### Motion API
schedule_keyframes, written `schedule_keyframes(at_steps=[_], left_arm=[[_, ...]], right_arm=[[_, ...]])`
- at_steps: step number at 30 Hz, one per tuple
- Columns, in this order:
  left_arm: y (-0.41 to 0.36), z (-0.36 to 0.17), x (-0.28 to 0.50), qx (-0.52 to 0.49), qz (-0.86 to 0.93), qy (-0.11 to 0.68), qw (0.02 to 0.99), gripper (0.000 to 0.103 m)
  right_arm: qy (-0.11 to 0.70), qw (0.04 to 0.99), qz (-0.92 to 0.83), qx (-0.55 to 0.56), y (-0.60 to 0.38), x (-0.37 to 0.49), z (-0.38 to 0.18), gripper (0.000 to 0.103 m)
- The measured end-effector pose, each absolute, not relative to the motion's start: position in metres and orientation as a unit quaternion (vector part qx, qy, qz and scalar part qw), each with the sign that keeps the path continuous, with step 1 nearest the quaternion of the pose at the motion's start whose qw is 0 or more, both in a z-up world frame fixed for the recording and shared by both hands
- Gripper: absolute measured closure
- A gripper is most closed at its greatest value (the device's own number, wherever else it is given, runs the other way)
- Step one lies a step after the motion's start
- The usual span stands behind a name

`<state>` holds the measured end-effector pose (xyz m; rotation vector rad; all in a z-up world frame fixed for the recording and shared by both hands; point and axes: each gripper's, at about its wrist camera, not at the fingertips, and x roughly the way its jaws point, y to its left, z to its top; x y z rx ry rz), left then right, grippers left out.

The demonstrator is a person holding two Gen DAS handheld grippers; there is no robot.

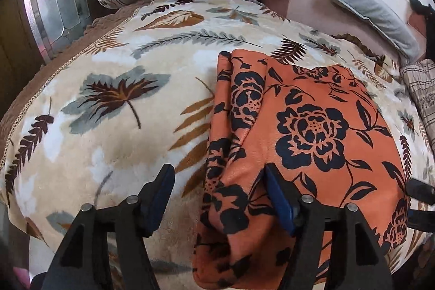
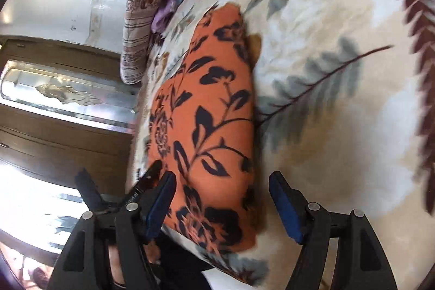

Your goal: Fold small clothes

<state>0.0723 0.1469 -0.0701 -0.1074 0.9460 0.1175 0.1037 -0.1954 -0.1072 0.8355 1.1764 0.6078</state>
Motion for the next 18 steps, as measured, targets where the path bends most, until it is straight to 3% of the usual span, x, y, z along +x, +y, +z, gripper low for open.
schedule_keyframes(at_steps=[2,3,4,7,9,12,16,18], left_arm=[[0.146,-0.073,0.072,-0.044,0.056,0.45,0.89,0.031],[0.147,-0.075,0.073,-0.043,0.055,0.448,0.891,0.031],[0.15,-0.076,0.074,-0.048,0.052,0.447,0.892,0.03],[0.158,-0.079,0.072,-0.067,0.051,0.448,0.89,0.023],[0.161,-0.081,0.071,-0.079,0.045,0.45,0.888,0.023],[0.161,-0.08,0.071,-0.078,0.043,0.449,0.889,0.023],[0.163,-0.081,0.07,-0.088,0.041,0.447,0.889,0.023],[0.163,-0.081,0.07,-0.088,0.04,0.447,0.889,0.023]], right_arm=[[0.525,0.693,0.288,0.401,-0.19,0.11,-0.115,0.033],[0.525,0.696,0.288,0.396,-0.186,0.11,-0.115,0.056],[0.522,0.704,0.285,0.388,-0.184,0.106,-0.111,0.065],[0.507,0.764,0.262,0.301,-0.169,0.088,-0.083,0.069],[0.527,0.772,0.24,0.263,-0.161,0.09,-0.095,0.068],[0.53,0.734,0.244,0.348,-0.179,0.095,-0.112,0.05],[0.498,0.75,0.245,0.36,-0.195,0.094,-0.094,0.034],[0.496,0.744,0.241,0.376,-0.201,0.106,-0.093,0.034]])
